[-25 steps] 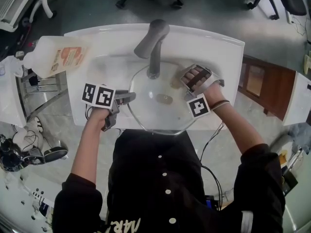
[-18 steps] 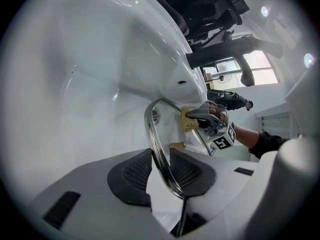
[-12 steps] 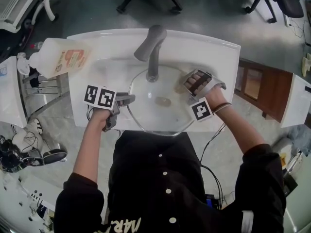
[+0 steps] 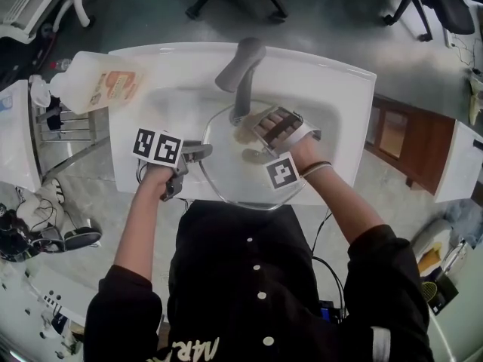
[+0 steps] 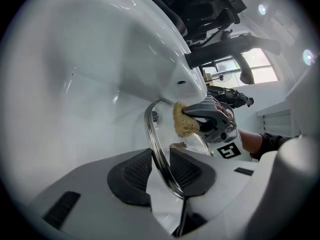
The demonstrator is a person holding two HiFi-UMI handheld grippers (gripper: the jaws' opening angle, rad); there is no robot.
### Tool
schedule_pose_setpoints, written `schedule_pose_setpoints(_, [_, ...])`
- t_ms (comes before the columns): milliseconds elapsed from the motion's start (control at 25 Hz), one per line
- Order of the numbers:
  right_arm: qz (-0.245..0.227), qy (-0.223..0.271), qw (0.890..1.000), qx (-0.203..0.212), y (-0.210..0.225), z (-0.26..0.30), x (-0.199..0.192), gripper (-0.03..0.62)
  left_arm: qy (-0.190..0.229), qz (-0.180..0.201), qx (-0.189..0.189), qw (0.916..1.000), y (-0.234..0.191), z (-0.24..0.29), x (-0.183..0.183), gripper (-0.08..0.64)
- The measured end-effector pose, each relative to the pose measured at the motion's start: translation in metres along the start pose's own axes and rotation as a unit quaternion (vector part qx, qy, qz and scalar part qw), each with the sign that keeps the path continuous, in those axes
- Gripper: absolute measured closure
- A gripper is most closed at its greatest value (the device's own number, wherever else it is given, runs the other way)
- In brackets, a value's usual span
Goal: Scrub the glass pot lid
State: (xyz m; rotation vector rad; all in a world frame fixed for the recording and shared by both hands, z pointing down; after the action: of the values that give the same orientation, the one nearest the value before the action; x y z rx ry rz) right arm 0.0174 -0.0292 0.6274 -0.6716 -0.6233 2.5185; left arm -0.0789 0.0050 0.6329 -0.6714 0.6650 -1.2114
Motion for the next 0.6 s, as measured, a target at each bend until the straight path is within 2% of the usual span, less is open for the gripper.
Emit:
schedule_pose_setpoints(120, [0.019,0.017,1.0,-0.013,0.012,0.014,0.029,0.451,0.008,-0.002,-0.001,1.0,0.0,0.0,-0.001,0.43])
schedule_pose_setpoints(320, [0.055,0.035,0.997,-0.033,0.023,0.029,0.052,0.451,0.019,-0.002,-0.005,0.9998,0.001,-0.001,0.0,0.43])
schedule_pose_setpoints(440, [0.065,0.043,0.997,-0.029,0.018,0.035,0.06,0.451,0.028,0.0,-0.005,0.9996,0.003,-0.002,0.002,0.43])
schedule_pose_setpoints(600, [0.073,0.053,0.996,-0.022,0.012,0.034,0.061,0.451,0.016,0.01,0.002,0.9998,0.0,0.001,-0.001,0.428])
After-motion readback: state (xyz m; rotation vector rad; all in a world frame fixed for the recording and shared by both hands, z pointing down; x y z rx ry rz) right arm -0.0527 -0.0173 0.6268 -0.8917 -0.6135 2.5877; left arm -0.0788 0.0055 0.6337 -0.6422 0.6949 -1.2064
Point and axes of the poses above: the fingertips, and each gripper's own axes: z forward along the fingers, y to its right, x out of its top, the point moved 2 cm from there along -z, backward along the fingers, and after that the axes turned 12 degrees about z, right-handed, at the moved point
